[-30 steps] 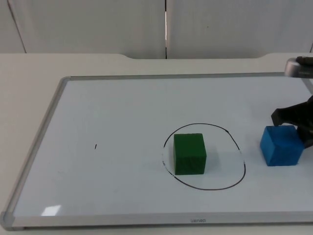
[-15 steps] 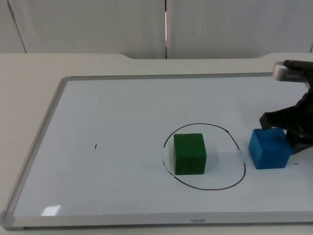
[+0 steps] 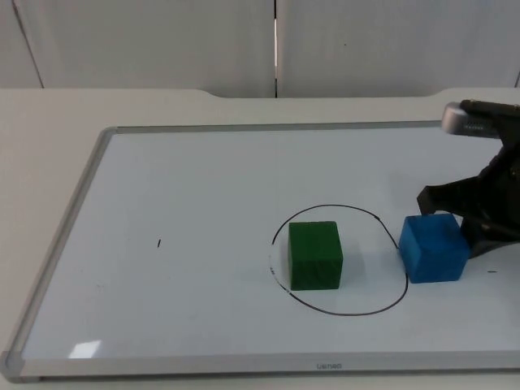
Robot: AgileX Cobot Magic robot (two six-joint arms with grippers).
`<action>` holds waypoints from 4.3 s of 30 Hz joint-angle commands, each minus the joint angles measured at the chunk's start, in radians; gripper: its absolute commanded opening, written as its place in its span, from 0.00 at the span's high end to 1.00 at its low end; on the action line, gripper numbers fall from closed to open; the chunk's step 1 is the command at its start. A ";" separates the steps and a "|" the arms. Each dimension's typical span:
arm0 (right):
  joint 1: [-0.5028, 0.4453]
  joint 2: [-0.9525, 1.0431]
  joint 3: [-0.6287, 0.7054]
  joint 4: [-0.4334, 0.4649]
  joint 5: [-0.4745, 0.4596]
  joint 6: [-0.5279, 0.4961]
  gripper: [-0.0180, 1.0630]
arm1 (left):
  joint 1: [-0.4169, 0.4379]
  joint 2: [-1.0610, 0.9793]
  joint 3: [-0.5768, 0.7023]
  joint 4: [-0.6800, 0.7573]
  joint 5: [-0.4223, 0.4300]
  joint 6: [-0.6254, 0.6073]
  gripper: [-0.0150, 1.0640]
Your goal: Push the two cubes into the marked area.
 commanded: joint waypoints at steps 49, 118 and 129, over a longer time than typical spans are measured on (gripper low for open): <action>0.076 0.003 0.002 0.090 -0.064 0.009 0.98 | 0.000 -0.005 0.004 0.004 -0.002 -0.002 0.99; 0.155 -1.132 0.154 -0.233 0.235 -0.111 0.98 | 0.000 -0.005 0.004 0.004 -0.002 -0.002 0.99; 0.155 -1.510 0.388 -0.185 0.321 -0.114 0.98 | 0.000 -0.005 0.004 0.004 -0.002 -0.002 0.99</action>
